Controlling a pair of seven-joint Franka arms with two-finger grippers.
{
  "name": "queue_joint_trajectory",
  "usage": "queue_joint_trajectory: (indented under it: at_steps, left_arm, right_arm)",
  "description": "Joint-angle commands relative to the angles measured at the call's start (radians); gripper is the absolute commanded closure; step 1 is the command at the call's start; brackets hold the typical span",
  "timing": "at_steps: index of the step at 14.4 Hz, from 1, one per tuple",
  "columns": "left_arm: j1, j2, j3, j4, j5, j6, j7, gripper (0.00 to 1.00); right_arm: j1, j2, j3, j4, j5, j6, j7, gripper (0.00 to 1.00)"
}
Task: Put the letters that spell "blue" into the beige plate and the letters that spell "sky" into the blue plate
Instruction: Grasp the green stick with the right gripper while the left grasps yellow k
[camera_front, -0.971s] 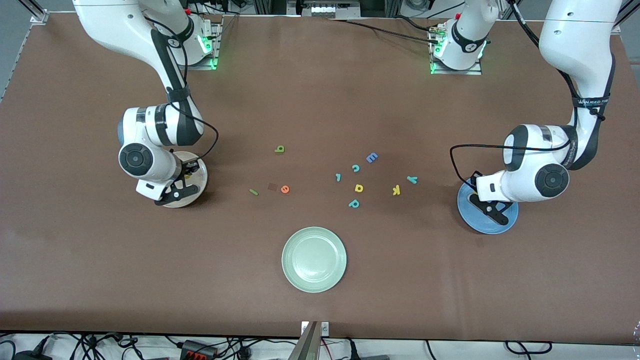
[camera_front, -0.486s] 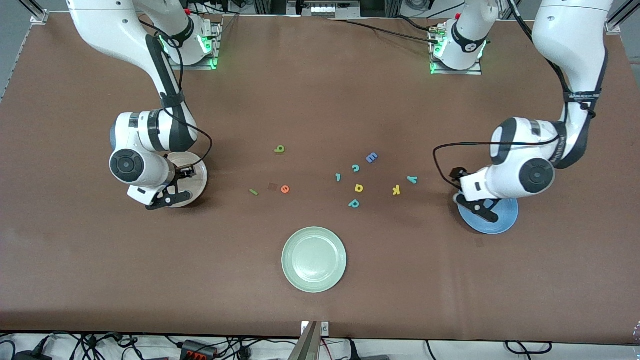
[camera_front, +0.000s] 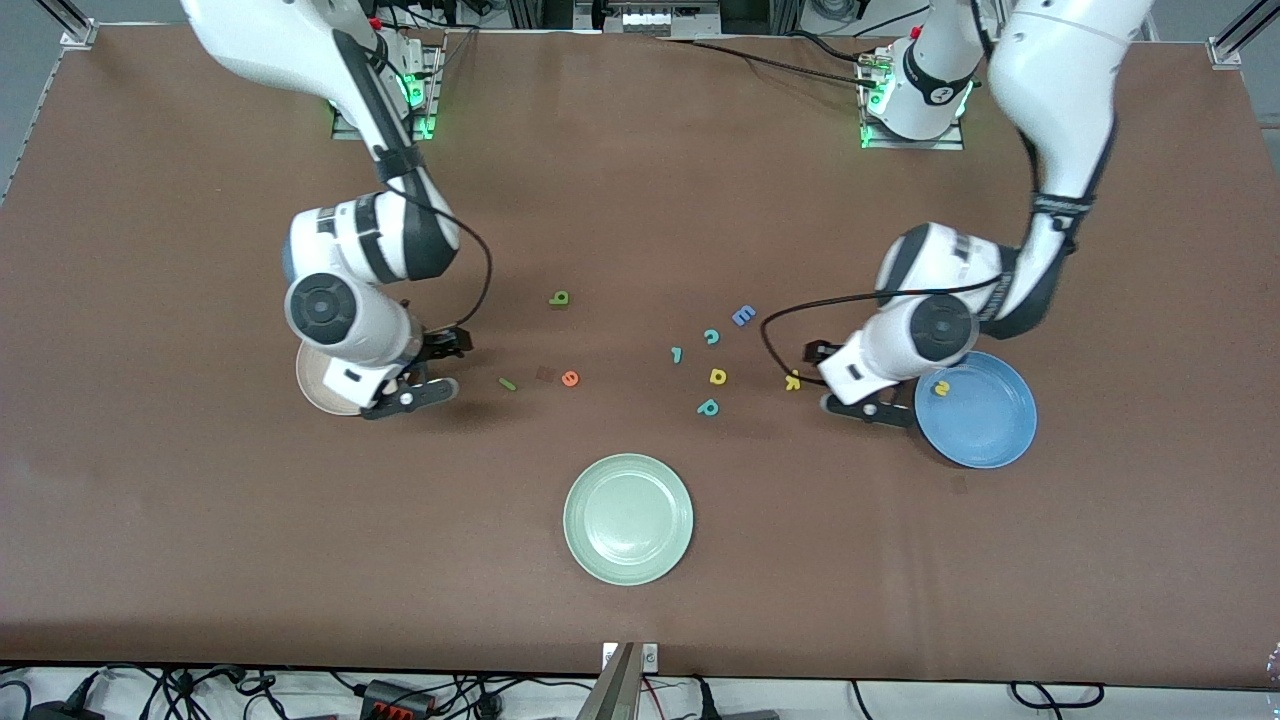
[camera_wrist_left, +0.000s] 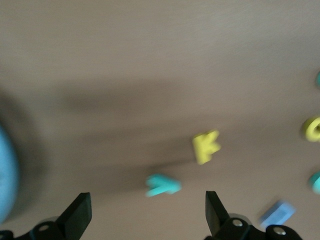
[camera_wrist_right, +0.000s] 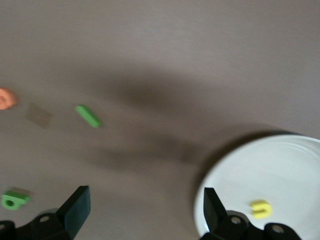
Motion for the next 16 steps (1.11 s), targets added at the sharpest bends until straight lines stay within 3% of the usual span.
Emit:
queue_joint_trajectory:
  at_steps: [1,4,6,8,11,14,16]
  left_arm:
    - [-0.063,0.061,0.011,0.011,0.038,0.092,-0.17,0.0]
    - [-0.069,0.08,0.014,0.013,0.046,0.141,-0.176,0.0]
    - [-0.063,0.086,0.011,0.01,0.087,0.173,-0.176,0.0]
    - [-0.056,0.098,0.011,0.006,0.09,0.18,-0.176,0.03]
    - [-0.054,0.1,0.012,0.008,0.105,0.187,-0.149,0.31]
    - [-0.052,0.103,0.011,0.008,0.112,0.197,-0.149,0.43]
    - [-0.054,0.103,0.011,0.008,0.112,0.197,-0.147,0.66]
  right_arm:
    - [0.032,0.049,0.0,0.023,-0.005,0.088,-0.07,0.0]
    - [0.068,0.11,0.001,0.021,-0.009,0.231,-0.155,0.03]
    - [0.083,0.152,0.001,0.02,-0.002,0.324,-0.19,0.22]
    - [0.095,0.172,0.001,0.02,0.0,0.346,-0.193,0.28]
    - [0.114,0.172,0.003,0.011,0.003,0.332,-0.19,0.3]
    - [0.126,0.169,0.003,0.012,0.003,0.288,-0.192,0.3]
    - [0.126,0.172,0.003,0.011,0.003,0.288,-0.193,0.31]
